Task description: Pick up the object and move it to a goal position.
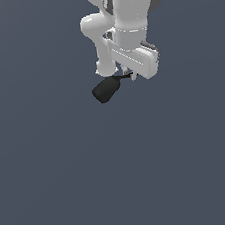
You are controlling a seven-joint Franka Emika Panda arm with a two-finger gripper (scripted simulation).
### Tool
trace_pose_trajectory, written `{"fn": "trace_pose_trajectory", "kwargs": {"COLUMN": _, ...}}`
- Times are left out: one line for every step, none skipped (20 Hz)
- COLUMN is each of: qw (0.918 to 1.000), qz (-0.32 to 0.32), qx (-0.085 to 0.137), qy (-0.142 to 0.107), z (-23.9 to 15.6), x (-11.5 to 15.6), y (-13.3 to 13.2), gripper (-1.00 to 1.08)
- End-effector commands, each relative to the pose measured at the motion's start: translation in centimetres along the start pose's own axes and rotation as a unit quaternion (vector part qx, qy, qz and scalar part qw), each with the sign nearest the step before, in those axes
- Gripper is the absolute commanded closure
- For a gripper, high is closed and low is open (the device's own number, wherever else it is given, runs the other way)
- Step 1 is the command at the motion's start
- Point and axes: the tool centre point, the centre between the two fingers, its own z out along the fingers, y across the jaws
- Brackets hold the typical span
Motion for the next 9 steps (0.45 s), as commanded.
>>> {"fn": "trace_pose_trajectory", "kwargs": {"qw": 1.0, "qz": 0.0, "qx": 0.0, "qy": 0.0, "z": -1.4, "x": -0.7, "y": 0.3, "gripper": 1.08}}
{"fn": "trace_pose_trajectory", "kwargs": {"qw": 1.0, "qz": 0.0, "qx": 0.0, "qy": 0.0, "z": -1.8, "x": -0.9, "y": 0.3, "gripper": 1.08}}
{"fn": "trace_pose_trajectory", "kwargs": {"qw": 1.0, "qz": 0.0, "qx": 0.0, "qy": 0.0, "z": -2.2, "x": -1.1, "y": 0.4, "gripper": 1.08}}
{"fn": "trace_pose_trajectory", "kwargs": {"qw": 1.0, "qz": 0.0, "qx": 0.0, "qy": 0.0, "z": -2.5, "x": -1.2, "y": 0.4, "gripper": 1.08}}
{"fn": "trace_pose_trajectory", "kwargs": {"qw": 1.0, "qz": 0.0, "qx": 0.0, "qy": 0.0, "z": -2.7, "x": -1.3, "y": 0.4, "gripper": 1.08}}
{"fn": "trace_pose_trajectory", "kwargs": {"qw": 1.0, "qz": 0.0, "qx": 0.0, "qy": 0.0, "z": -2.9, "x": -1.4, "y": 0.5, "gripper": 1.08}}
{"fn": "trace_pose_trajectory", "kwargs": {"qw": 1.0, "qz": 0.0, "qx": 0.0, "qy": 0.0, "z": -3.0, "x": -1.5, "y": 0.5, "gripper": 1.08}}
{"fn": "trace_pose_trajectory", "kwargs": {"qw": 1.0, "qz": 0.0, "qx": 0.0, "qy": 0.0, "z": -3.1, "x": -1.6, "y": 0.5, "gripper": 1.08}}
{"fn": "trace_pose_trajectory", "kwargs": {"qw": 1.0, "qz": 0.0, "qx": 0.0, "qy": 0.0, "z": -3.1, "x": -1.6, "y": 0.5, "gripper": 1.08}}
